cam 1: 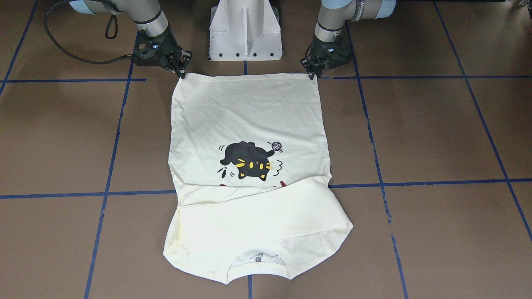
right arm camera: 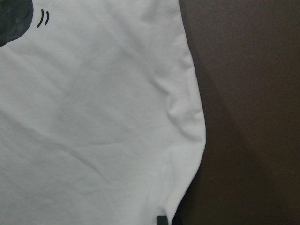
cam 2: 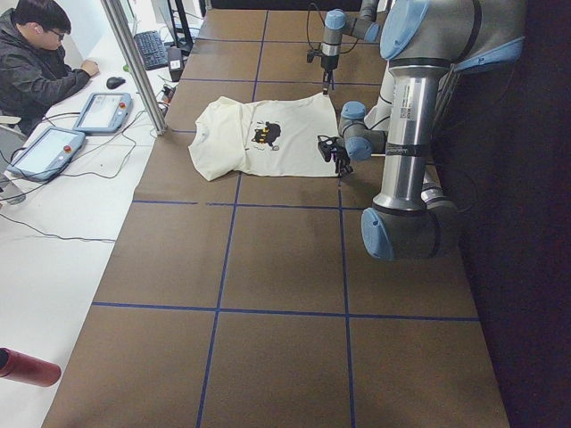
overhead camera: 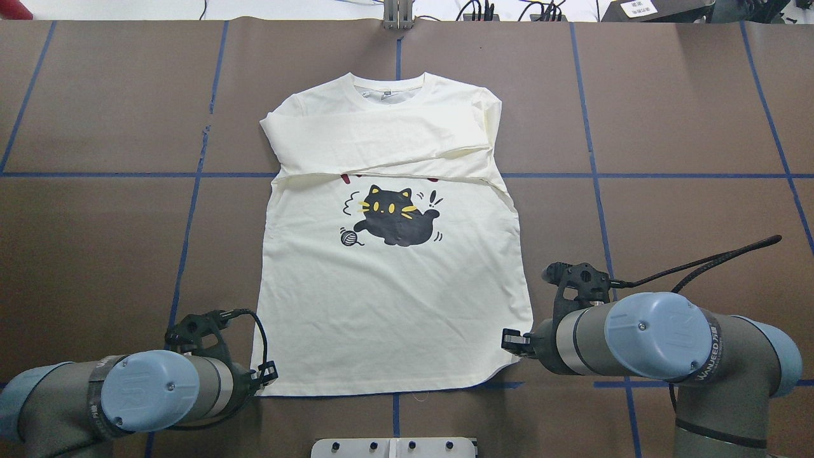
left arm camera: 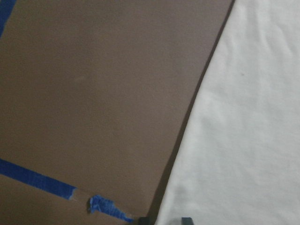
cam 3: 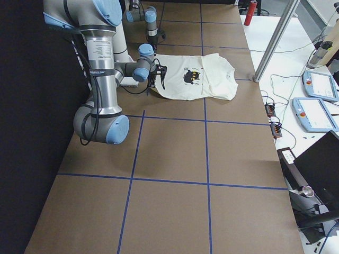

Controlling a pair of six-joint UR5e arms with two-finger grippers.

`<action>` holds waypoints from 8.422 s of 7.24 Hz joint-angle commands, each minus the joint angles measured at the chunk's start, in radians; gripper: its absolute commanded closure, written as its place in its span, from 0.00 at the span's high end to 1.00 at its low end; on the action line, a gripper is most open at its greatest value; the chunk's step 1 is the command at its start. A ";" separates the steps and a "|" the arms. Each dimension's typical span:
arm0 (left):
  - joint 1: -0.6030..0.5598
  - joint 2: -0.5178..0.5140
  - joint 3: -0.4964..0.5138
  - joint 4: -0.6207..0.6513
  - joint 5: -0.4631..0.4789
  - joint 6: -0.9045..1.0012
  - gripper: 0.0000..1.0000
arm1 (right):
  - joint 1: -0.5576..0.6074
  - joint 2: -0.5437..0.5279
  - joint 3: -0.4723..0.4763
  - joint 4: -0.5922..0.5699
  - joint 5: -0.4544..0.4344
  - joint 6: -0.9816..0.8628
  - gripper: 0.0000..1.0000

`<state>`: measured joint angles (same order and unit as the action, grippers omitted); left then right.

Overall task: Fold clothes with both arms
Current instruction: 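Grasp the hem corners nearest the robot with both grippers, then lift the hem with both grippers and fold it toward the collar, then lay the hem down at the collar and open both grippers, then move the right gripper to the folded shirt's side edge nearest it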

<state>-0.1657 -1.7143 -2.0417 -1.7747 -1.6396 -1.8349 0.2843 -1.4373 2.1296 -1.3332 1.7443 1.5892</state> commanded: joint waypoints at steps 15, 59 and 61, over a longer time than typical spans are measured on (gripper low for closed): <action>0.171 0.030 -0.458 0.301 -0.022 0.270 0.00 | -0.025 -0.222 0.280 -0.001 0.320 0.000 0.00; -0.598 -0.393 0.207 0.035 -0.212 0.476 0.99 | 0.286 0.173 -0.386 0.166 0.253 -0.164 0.00; -0.598 -0.393 0.207 0.035 -0.212 0.474 0.99 | 0.293 0.113 -0.311 0.166 0.322 -0.164 0.00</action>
<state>-0.7639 -2.1077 -1.8346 -1.7395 -1.8522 -1.3596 0.5752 -1.2777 1.7647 -1.1674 2.0339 1.4251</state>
